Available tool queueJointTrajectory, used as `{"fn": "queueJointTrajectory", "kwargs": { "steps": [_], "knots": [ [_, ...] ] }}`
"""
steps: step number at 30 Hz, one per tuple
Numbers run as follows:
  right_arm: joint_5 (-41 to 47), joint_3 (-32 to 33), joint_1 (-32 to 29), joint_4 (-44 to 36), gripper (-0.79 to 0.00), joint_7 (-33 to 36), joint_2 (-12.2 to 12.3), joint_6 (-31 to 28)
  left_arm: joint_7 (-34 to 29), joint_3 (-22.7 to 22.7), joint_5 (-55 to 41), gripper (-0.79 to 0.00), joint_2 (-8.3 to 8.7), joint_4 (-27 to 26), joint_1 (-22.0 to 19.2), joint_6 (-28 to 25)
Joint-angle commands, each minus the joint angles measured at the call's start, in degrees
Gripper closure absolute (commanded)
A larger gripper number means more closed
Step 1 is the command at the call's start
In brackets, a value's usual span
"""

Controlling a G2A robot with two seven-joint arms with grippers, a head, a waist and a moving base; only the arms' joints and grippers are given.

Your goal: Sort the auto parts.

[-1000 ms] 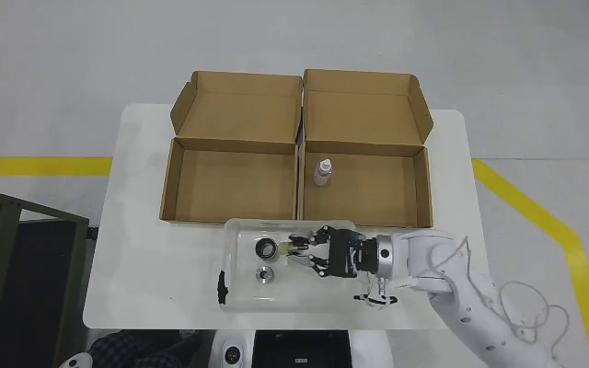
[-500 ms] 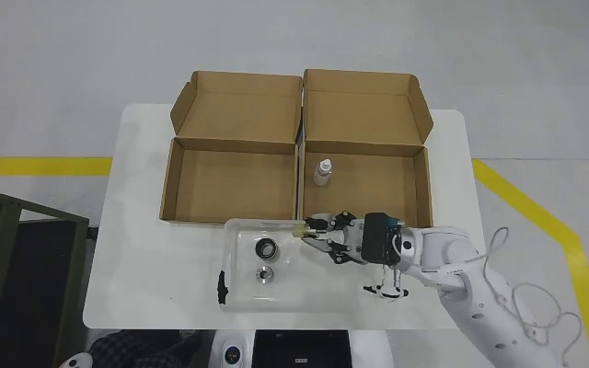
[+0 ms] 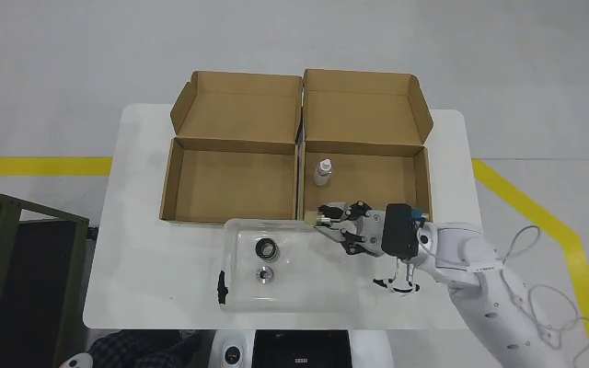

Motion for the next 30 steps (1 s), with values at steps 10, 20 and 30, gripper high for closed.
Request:
{"fn": "queueJointTrajectory", "kwargs": {
  "steps": [10, 20, 30],
  "knots": [
    [-0.29, 1.17, 1.92, 1.82, 0.000, 5.52, 0.01, 0.93, 0.00, 0.00, 0.00, -0.785, 0.00, 0.00, 0.00, 0.00],
    [-2.57, 4.25, 5.31, 4.08, 0.000, 16.15, 0.65, 1.22, 0.00, 0.00, 0.00, -0.785, 0.00, 0.00, 0.00, 0.00],
    [-6.02, 0.85, 11.22, 7.02, 0.000, 26.13, 0.40, 1.46, 0.00, 0.00, 0.00, -0.785, 0.00, 0.00, 0.00, 0.00]
  ]
}}
